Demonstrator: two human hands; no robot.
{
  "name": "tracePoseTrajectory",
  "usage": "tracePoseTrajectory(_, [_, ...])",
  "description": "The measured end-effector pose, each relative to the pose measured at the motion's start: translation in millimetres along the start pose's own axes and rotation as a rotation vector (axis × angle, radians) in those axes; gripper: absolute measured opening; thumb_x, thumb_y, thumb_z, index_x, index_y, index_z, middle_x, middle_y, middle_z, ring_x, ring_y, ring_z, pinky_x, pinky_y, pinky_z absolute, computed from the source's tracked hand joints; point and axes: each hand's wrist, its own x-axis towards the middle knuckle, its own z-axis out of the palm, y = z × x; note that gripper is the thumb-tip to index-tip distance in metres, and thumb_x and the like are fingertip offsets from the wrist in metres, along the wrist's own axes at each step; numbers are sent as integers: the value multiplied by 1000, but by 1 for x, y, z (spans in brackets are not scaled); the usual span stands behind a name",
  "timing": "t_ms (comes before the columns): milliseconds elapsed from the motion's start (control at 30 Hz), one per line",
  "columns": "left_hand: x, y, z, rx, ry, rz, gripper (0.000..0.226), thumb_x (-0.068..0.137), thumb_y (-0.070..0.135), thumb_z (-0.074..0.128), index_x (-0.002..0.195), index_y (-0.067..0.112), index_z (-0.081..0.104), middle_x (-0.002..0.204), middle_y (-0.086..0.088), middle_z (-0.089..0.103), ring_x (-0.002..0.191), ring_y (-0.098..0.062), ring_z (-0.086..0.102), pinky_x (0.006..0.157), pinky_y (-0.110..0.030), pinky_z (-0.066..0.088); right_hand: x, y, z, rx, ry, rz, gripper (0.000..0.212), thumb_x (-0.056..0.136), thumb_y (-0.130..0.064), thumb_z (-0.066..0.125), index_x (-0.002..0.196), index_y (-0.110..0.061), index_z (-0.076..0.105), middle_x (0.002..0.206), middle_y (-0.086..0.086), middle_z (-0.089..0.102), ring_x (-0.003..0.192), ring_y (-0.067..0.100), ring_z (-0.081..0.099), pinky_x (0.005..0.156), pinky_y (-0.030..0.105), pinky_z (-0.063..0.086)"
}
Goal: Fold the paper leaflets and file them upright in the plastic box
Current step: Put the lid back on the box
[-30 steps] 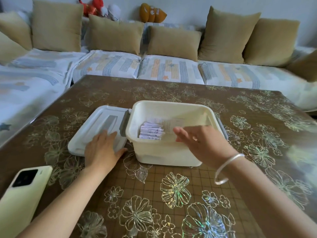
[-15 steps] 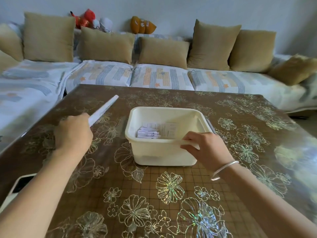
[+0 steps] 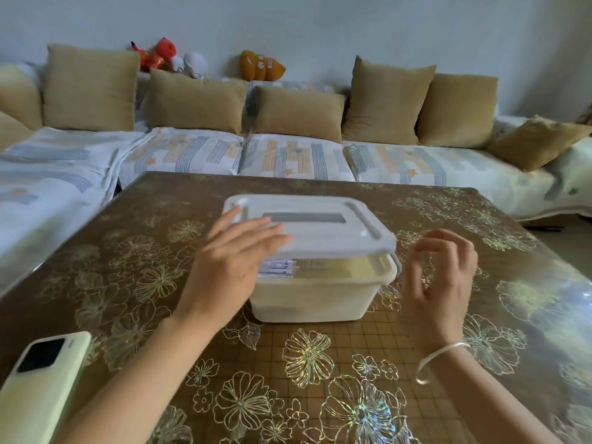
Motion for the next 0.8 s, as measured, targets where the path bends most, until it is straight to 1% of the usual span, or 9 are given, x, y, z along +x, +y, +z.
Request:
tracePoseTrajectory(100, [-6, 0, 12, -47, -67, 25, 44, 80, -6, 60, 114, 19, 71, 124, 1, 66, 120, -22, 58, 110, -50, 36, 1, 9, 5, 166, -162, 325, 45, 91, -57, 36, 123, -28, 47, 136, -2, 44, 126, 14, 43, 104, 47, 39])
tracePoseTrajectory(167, [-9, -1, 17, -127, -107, -48, 47, 80, -6, 56, 114, 22, 71, 131, -2, 62, 124, -23, 54, 110, -51, 36, 0, 18, 12, 235, -332, 406, 65, 85, -72, 30, 135, -32, 40, 142, -6, 42, 128, 11, 43, 105, 47, 40])
tracePoseTrajectory(233, [-12, -4, 19, -220, -144, -154, 47, 81, -3, 53, 115, 25, 71, 136, -1, 57, 129, -21, 49, 110, -52, 36, -1, 20, 18, 217, -473, 410, 74, 83, -76, 31, 141, -31, 36, 144, -6, 42, 121, 11, 48, 102, 45, 44])
tracePoseTrajectory(300, [-14, -8, 17, -288, -180, -220, 42, 83, 6, 53, 115, 28, 71, 139, 4, 54, 133, -14, 43, 113, -45, 34, -1, 20, 23, 144, -546, 369, 71, 87, -67, 38, 144, -24, 37, 143, -2, 45, 113, 11, 49, 101, 42, 42])
tracePoseTrajectory(400, [-16, -10, 12, -396, -262, -295, 37, 82, 26, 53, 114, 31, 71, 142, 12, 50, 138, -8, 36, 114, -34, 28, 3, 24, 29, 71, -551, 370, 58, 93, -49, 44, 142, -19, 39, 141, 3, 48, 121, 19, 48, 103, 46, 41])
tracePoseTrajectory(467, [-18, -11, 11, -416, -285, -304, 35, 83, 31, 53, 113, 31, 71, 140, 13, 52, 137, -7, 37, 114, -35, 29, 6, 25, 32, 55, -552, 396, 54, 94, -45, 46, 142, -20, 40, 139, 4, 49, 122, 22, 50, 101, 47, 43])
tracePoseTrajectory(567, [-21, -10, 14, -405, -279, -308, 31, 87, 34, 55, 113, 30, 71, 134, 14, 57, 134, -7, 42, 112, -42, 35, 6, 24, 32, 34, -532, 402, 52, 94, -42, 47, 141, -19, 42, 135, 3, 54, 115, 22, 55, 95, 46, 47])
tracePoseTrajectory(700, [-22, -4, 18, -394, -247, -314, 28, 90, 38, 55, 111, 31, 72, 131, 16, 59, 130, -4, 46, 112, -38, 34, 6, 28, 24, 75, -532, 420, 63, 84, -53, 46, 139, -23, 45, 133, 2, 54, 104, 24, 59, 92, 47, 49])
tracePoseTrajectory(800, [-21, 1, 15, -501, -174, -433, 28, 91, 40, 53, 99, 26, 76, 118, 16, 67, 121, -1, 53, 108, -30, 38, 2, 32, 23, 57, -541, 386, 52, 91, -37, 54, 140, -22, 46, 147, 4, 38, 128, 19, 43, 106, 40, 39])
